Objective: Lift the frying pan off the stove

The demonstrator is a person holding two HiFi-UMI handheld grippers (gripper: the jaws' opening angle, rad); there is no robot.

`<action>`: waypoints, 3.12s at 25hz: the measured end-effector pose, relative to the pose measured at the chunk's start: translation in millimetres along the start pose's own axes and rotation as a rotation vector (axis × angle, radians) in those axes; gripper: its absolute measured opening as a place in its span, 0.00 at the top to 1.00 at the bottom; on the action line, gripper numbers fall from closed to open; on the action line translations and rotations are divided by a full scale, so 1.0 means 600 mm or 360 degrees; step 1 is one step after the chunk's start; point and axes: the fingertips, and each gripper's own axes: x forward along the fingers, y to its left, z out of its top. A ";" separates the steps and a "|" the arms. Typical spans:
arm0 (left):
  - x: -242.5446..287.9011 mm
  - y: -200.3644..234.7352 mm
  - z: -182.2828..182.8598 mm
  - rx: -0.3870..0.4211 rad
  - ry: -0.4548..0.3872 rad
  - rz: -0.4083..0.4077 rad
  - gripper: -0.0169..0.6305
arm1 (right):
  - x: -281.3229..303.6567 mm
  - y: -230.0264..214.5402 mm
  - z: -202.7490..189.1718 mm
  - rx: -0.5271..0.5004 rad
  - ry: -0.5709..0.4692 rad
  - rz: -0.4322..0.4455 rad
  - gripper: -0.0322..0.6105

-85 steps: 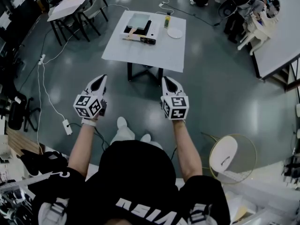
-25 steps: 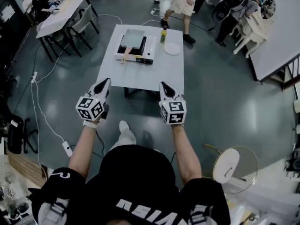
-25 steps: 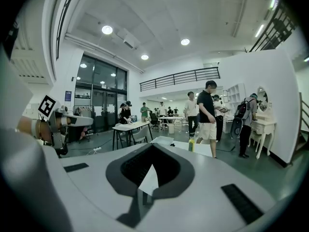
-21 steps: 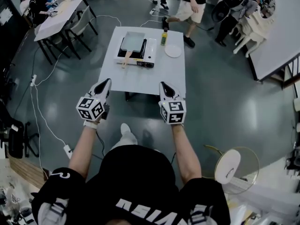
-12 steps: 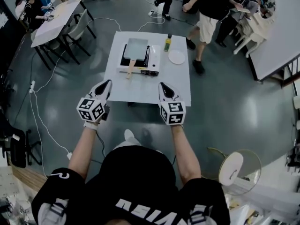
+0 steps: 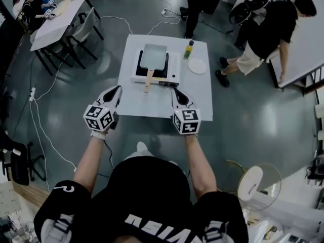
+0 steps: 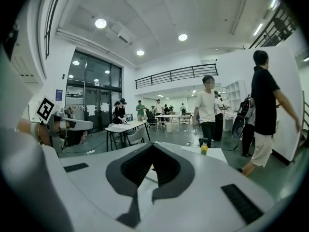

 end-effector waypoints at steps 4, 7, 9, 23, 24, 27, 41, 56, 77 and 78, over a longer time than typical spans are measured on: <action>0.008 0.038 0.000 -0.0017 0.0000 -0.0006 0.98 | 0.034 0.013 -0.002 -0.0009 0.0021 -0.0008 0.96; 0.014 0.060 -0.002 -0.0025 0.0001 -0.0013 0.98 | 0.053 0.020 -0.002 -0.0013 0.0028 -0.0019 0.96; 0.016 0.071 -0.002 -0.0030 0.0001 -0.0020 0.98 | 0.061 0.024 0.005 -0.0020 0.0024 -0.0030 0.96; 0.015 0.115 0.006 -0.0037 -0.0015 -0.0075 0.98 | 0.086 0.051 0.002 -0.0025 0.0040 -0.0081 0.96; 0.015 0.115 0.006 -0.0038 -0.0015 -0.0080 0.98 | 0.085 0.051 0.001 -0.0027 0.0037 -0.0085 0.96; 0.016 0.114 0.003 -0.0039 -0.0011 -0.0093 0.98 | 0.083 0.050 -0.001 -0.0023 0.0038 -0.0098 0.96; 0.044 0.123 -0.019 -0.0047 0.0029 -0.0079 0.98 | 0.125 0.034 -0.019 0.0005 0.0071 -0.0051 0.96; 0.176 0.158 -0.036 -0.0029 0.0104 -0.0119 0.98 | 0.252 -0.055 -0.015 0.0025 0.0097 -0.0009 0.96; 0.251 0.144 -0.100 -0.0122 0.0292 -0.0318 0.98 | 0.324 -0.090 -0.075 0.0096 0.0259 0.0086 0.96; 0.254 0.142 -0.108 -0.0132 0.0306 -0.0336 0.98 | 0.328 -0.089 -0.084 0.0101 0.0274 0.0105 0.96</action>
